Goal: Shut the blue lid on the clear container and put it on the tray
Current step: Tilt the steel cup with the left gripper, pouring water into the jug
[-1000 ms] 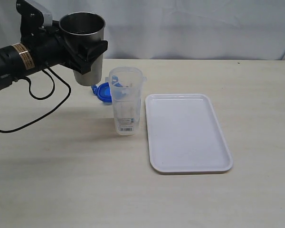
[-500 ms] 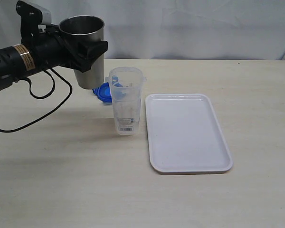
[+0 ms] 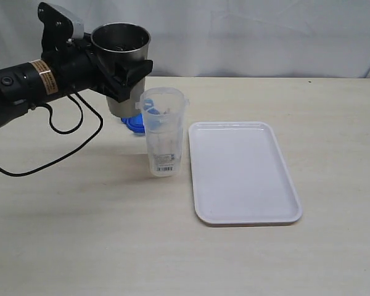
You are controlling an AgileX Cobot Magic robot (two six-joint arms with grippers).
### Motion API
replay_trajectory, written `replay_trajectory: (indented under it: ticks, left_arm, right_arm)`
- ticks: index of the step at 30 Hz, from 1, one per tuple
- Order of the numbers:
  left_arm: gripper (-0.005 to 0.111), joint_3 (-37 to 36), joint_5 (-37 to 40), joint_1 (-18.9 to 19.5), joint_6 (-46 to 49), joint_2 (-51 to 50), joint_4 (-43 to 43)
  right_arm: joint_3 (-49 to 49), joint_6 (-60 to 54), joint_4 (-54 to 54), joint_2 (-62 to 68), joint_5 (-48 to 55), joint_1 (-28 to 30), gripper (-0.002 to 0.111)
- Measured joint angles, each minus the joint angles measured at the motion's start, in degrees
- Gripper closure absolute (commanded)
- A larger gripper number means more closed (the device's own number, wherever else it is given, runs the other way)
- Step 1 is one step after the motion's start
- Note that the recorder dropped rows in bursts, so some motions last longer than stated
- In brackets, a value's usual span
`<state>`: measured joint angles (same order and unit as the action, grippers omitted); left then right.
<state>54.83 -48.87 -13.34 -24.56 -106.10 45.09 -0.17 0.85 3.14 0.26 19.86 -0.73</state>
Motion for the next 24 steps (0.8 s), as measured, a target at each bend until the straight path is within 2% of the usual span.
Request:
replay_trajectory:
  ticks: [7, 24]
  left_arm:
    - [0.107, 0.0, 0.12, 0.0, 6.67, 0.0, 0.0]
    - [0.107, 0.0, 2.93, 0.0, 16.03, 0.0, 0.38]
  right_arm:
    - [0.0, 0.0, 0.0, 0.0, 0.0, 0.0, 0.104]
    - [0.0, 0.0, 0.0, 0.0, 0.0, 0.0, 0.104]
